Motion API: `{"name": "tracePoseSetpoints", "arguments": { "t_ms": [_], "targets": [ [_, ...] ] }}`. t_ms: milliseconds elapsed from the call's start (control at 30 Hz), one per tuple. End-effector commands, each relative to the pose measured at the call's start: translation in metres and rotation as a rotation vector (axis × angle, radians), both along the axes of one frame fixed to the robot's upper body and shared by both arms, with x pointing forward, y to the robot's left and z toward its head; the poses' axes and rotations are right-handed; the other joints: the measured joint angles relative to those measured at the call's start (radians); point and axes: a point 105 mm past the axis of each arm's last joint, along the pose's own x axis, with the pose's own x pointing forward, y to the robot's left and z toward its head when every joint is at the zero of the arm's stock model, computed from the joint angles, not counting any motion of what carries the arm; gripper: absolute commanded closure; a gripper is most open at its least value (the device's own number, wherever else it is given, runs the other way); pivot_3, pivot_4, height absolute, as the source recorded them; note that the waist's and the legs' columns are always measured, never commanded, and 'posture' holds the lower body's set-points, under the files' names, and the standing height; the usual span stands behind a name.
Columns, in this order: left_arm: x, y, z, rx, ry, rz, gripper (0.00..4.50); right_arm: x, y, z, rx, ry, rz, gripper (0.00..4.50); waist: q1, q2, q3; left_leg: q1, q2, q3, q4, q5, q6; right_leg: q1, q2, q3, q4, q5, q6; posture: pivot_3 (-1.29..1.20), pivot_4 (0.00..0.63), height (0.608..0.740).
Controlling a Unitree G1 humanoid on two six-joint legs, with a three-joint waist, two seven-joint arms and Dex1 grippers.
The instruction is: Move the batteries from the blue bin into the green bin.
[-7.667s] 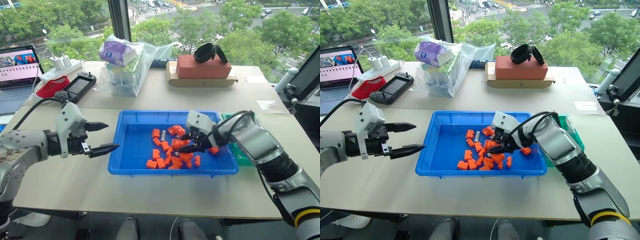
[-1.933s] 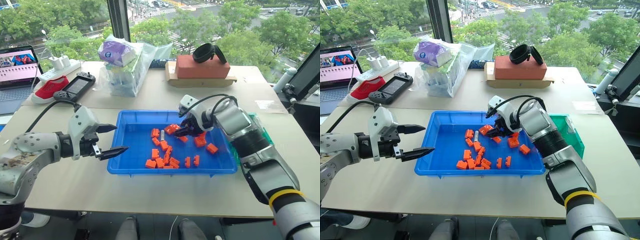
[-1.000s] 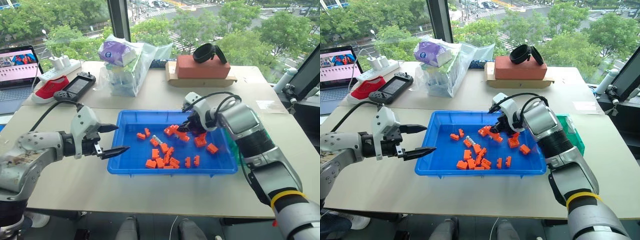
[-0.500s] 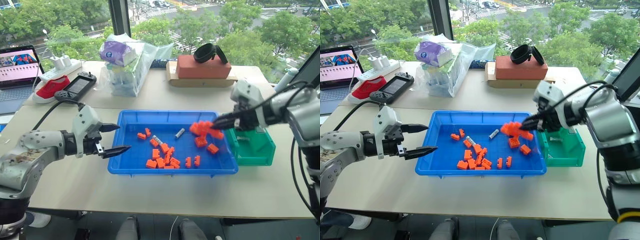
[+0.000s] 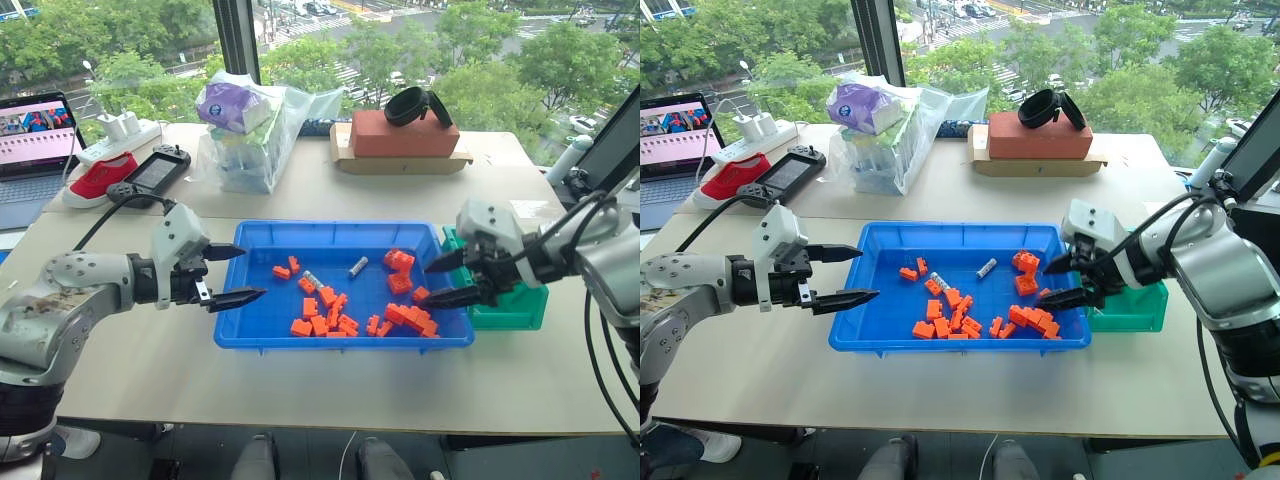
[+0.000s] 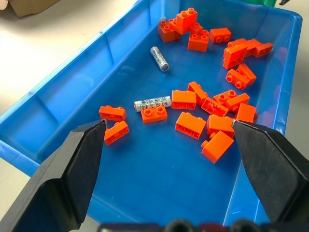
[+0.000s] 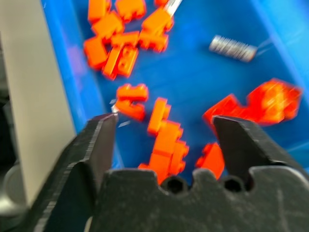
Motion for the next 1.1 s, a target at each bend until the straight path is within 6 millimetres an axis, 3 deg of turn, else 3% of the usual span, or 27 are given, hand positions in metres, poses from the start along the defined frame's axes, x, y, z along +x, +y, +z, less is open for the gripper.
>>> {"name": "tracePoseSetpoints", "arguments": {
  "t_ms": [33, 267, 533, 767, 1067, 1100],
  "targets": [
    [0.000, 0.002, 0.008, 0.023, -0.036, 0.001, 0.00, 0.023, 0.023, 0.004, -0.005, -0.121, 0.032, 0.37, 0.000, 0.000, 0.000, 0.000, 0.000, 0.000, 0.000, 0.000, 0.000, 0.000, 0.000, 0.000, 0.000, 0.000, 0.000, 0.00, 0.150, 0.739],
    [-0.001, 0.006, 0.008, 0.031, -0.041, 0.021, 0.00, 0.050, 0.059, -0.022, -0.021, -0.107, 0.042, 0.37, 0.012, 0.000, 0.000, -0.003, 0.000, 0.000, 0.000, 0.000, 0.000, -0.001, 0.000, -0.001, -0.001, 0.000, 0.000, 0.00, 0.150, 0.739],
    [-0.008, 0.015, 0.005, 0.047, -0.036, 0.072, 0.00, 0.086, 0.055, -0.052, -0.090, -0.059, -0.196, 0.37, 0.009, 0.000, 0.000, -0.002, 0.001, -0.001, 0.000, 0.000, -0.001, -0.001, 0.001, -0.002, 0.001, 0.000, 0.000, 0.00, 0.150, 0.739],
    [-0.012, 0.019, 0.001, 0.053, -0.017, 0.094, 0.00, 0.090, 0.051, -0.070, -0.111, 0.027, -0.285, 0.37, 0.005, 0.000, 0.000, -0.002, 0.001, -0.001, -0.001, 0.000, -0.001, -0.001, 0.001, -0.002, 0.001, 0.000, 0.000, 0.00, 0.150, 0.739],
    [-0.012, 0.019, 0.000, 0.053, -0.016, 0.100, 0.00, 0.081, 0.066, -0.075, -0.077, 0.086, -0.284, 0.37, 0.004, 0.000, 0.000, -0.001, 0.002, -0.001, -0.001, 0.000, -0.001, -0.001, 0.003, -0.001, 0.002, 0.000, -0.001, 0.00, 0.150, 0.739],
    [-0.012, 0.018, 0.000, 0.053, -0.016, 0.100, 0.00, 0.081, 0.066, -0.075, -0.076, 0.089, -0.285, 0.87, 0.005, 0.000, 0.000, -0.001, 0.003, -0.001, -0.001, 0.000, -0.001, -0.001, 0.003, -0.001, 0.002, 0.000, -0.001, 0.00, 0.150, 0.739]
  ]
}}
